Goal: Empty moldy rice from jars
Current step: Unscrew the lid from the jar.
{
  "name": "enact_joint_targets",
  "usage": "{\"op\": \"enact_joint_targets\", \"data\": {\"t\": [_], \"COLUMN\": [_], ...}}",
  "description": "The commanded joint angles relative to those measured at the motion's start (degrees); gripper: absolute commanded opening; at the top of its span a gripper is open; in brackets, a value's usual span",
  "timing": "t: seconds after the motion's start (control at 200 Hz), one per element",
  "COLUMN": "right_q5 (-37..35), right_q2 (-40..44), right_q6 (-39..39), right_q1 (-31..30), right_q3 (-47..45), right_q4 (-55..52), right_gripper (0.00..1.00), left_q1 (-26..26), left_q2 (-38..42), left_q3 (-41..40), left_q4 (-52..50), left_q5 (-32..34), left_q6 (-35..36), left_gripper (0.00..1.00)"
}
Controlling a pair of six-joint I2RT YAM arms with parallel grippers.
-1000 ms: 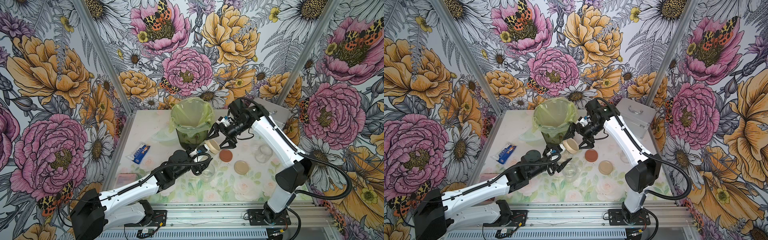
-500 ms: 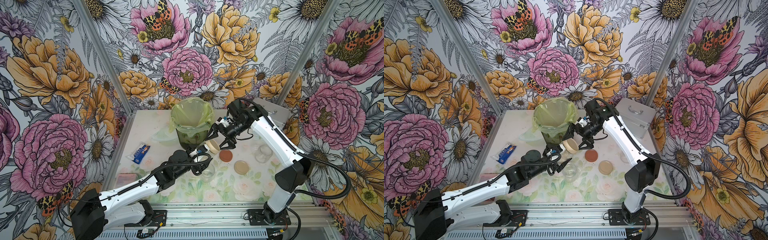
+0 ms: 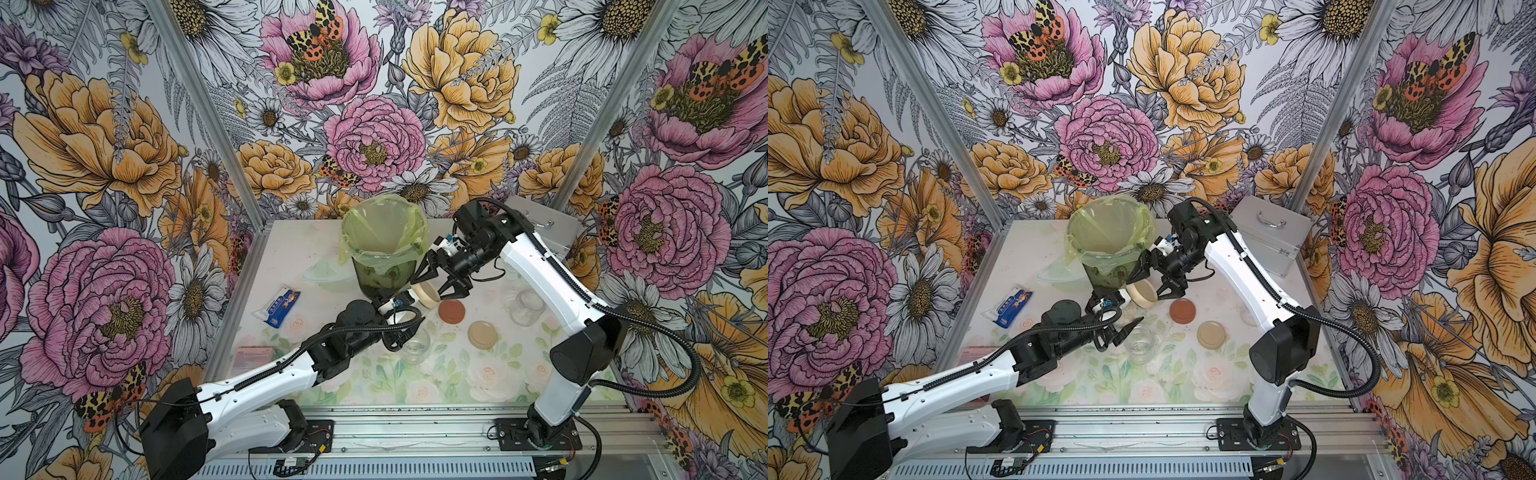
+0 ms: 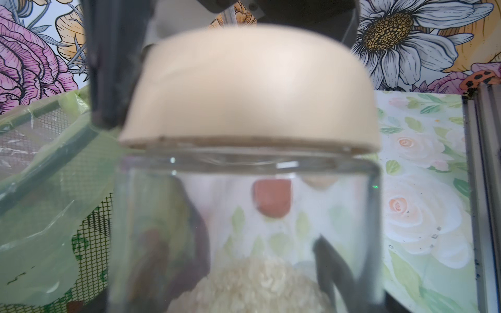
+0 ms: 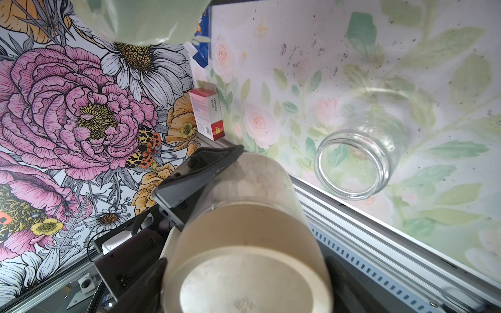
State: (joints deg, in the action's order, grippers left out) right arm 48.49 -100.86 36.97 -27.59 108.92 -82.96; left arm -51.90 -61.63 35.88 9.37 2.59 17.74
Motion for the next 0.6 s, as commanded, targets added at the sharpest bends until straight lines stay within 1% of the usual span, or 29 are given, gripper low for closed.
{"op": "enact_joint_targets", "data": {"t": [0.0, 0.38, 0.595], "right_q5": [0.18, -0.49, -2.81], "right_q2": [1.09, 1.23, 1.69], "right_q6": [-3.07, -12.27, -17.51], "right_q1": [-0.48, -0.49, -1.47], "right_q3": [1.41, 5.4, 5.1], "right_q4": [0.23, 1.07, 3.72], "right_gripper": [0.7, 0.67, 0.66], "left_q1": [0.95, 3.93, 4.7], "left_q2": [3.33, 7.24, 9.31], "left_q3": [1.68, 4.58, 6.42], "left_q4": [4.51, -0.97, -4.1], "left_q5": [-3.8, -13.99, -17.36], "left_q6": [-2.66, -7.9, -8.75], "left_gripper": [0.0, 0.0, 0.0]}}
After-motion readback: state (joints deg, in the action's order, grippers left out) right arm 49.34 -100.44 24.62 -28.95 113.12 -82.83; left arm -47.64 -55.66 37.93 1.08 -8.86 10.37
